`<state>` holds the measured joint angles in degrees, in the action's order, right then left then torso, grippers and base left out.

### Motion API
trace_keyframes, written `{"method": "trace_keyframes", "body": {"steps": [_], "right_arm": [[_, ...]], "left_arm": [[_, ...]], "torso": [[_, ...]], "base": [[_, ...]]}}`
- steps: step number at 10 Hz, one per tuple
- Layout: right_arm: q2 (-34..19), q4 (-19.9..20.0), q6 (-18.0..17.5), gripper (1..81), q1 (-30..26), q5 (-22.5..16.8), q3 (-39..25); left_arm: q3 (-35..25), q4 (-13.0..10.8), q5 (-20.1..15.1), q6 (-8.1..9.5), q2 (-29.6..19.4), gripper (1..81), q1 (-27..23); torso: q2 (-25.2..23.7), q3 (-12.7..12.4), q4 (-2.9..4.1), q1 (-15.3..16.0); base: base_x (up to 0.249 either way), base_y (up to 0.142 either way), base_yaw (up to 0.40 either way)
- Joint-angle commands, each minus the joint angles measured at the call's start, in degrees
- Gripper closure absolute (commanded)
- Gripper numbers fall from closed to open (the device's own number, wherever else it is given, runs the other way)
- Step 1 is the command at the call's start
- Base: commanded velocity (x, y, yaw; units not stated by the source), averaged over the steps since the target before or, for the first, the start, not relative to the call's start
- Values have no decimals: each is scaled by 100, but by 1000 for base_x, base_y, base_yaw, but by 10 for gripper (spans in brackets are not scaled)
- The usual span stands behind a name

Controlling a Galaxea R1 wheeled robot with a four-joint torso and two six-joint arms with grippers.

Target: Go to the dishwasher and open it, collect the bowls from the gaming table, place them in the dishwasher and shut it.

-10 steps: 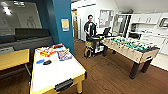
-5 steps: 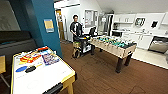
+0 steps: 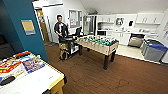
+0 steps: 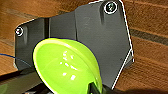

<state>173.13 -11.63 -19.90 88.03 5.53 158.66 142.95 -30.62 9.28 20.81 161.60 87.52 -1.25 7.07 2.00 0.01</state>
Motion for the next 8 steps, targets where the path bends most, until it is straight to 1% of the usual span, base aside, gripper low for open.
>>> {"method": "trace_keyframes", "body": {"steps": [1,8], "right_arm": [[-39,-67,21,811,-202,-281,-12],[-39,-76,21,811,-202,-281,-12]], "left_arm": [[-12,-58,-216,-24,-92,811,-230],[-12,-58,-225,-24,-110,811,-230]], "torso": [[0,0,0,0],[2,0,0,0]], "base": [[0,0,-395],[0,0,-395]]}}
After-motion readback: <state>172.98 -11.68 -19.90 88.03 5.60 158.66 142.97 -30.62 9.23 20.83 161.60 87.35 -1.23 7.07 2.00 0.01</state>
